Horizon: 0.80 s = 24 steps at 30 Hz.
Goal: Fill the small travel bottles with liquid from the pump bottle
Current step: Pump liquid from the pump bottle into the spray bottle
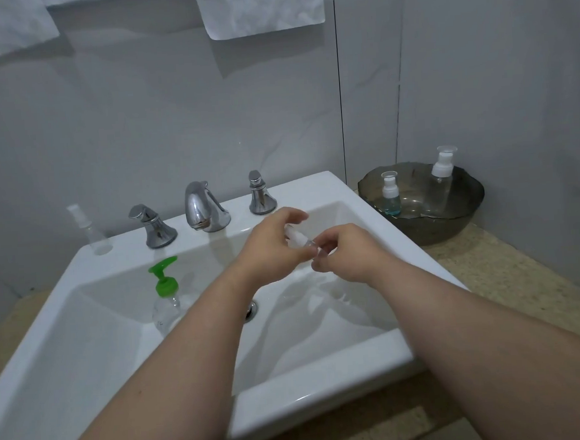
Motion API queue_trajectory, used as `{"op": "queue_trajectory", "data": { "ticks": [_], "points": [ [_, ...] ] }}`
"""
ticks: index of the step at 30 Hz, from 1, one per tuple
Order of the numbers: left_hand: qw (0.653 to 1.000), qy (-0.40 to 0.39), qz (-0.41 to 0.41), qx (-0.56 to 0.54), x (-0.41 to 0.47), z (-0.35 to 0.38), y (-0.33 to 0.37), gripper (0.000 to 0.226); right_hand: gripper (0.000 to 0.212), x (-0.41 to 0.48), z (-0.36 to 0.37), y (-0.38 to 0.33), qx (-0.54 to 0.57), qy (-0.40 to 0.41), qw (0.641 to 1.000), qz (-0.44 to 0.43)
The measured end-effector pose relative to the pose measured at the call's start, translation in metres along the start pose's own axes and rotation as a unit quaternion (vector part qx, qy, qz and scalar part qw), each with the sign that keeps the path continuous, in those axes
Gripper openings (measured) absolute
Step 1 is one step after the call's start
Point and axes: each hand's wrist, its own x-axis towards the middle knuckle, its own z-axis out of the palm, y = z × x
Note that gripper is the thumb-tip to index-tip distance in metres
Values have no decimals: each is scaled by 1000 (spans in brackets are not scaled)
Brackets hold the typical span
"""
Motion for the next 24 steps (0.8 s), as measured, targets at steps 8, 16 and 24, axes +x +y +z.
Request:
{"op": "queue_trajectory", "data": {
  "ticks": [8,16,24],
  "points": [
    [999,-1,-43,15,-1,-1,6,26,33,0,1,1,-23,-6,1000,3],
    [998,7,-37,50,3,-4,-2,25,32,1,2,3,-29,-30,999,2],
    [993,42,-58,91,0,-2,3,31,31,4,4,6,-8,-39,999,3]
  ]
}}
